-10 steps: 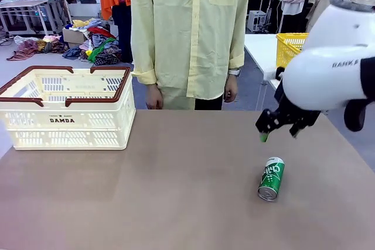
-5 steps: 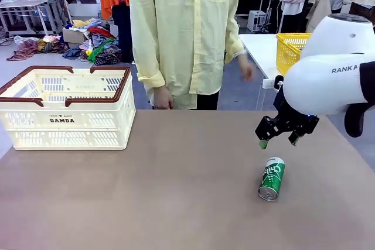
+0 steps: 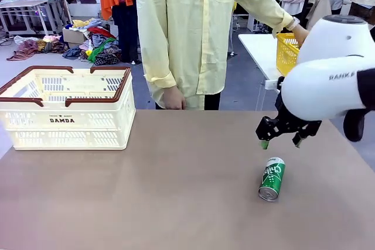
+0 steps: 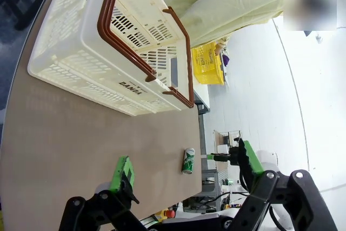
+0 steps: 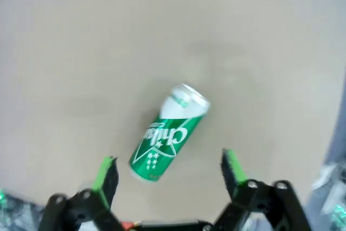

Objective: Place the drinks into the Shopping basket.
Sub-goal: Pick up one drink and place it into the Shopping basket.

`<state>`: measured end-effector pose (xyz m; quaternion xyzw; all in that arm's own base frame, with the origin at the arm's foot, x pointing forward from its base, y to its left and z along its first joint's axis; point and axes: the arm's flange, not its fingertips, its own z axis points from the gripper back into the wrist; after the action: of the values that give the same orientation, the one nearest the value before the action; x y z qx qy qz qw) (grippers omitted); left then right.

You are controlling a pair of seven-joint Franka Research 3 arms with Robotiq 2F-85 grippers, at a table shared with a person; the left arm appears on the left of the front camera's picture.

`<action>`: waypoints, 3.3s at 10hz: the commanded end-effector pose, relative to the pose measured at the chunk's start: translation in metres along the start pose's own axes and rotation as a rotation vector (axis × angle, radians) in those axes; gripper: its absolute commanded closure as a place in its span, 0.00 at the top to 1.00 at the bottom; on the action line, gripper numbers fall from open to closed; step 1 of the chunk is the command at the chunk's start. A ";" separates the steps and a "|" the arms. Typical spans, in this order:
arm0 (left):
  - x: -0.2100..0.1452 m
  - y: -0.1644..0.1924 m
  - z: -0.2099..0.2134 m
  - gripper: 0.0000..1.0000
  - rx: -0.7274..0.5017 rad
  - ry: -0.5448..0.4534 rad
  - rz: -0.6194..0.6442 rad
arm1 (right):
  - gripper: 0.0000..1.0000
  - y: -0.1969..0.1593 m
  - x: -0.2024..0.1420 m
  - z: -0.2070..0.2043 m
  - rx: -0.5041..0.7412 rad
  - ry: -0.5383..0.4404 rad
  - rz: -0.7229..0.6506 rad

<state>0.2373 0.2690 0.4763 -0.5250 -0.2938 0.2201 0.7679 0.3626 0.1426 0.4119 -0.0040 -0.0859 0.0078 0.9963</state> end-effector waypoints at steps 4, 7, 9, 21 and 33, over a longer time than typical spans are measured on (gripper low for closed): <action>0.002 0.001 0.001 1.00 -0.021 -0.005 -0.016 | 1.00 -0.006 -0.023 -0.032 -0.077 0.107 -0.623; 0.002 0.001 0.001 1.00 -0.021 -0.005 -0.016 | 1.00 -0.008 -0.022 -0.048 0.033 0.156 -0.572; 0.002 0.001 0.001 1.00 -0.021 -0.005 -0.016 | 1.00 -0.015 -0.027 -0.060 0.082 0.175 -0.564; 0.002 0.001 0.001 1.00 -0.021 -0.005 -0.016 | 1.00 -0.416 -0.177 0.013 1.160 0.219 -0.633; 0.002 0.001 0.001 1.00 -0.021 -0.005 -0.016 | 1.00 -0.037 -0.028 0.021 0.352 0.567 0.084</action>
<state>0.2383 0.2688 0.4763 -0.5250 -0.2929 0.2194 0.7684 0.3081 0.0955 0.4329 0.2148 0.1856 0.0374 0.9581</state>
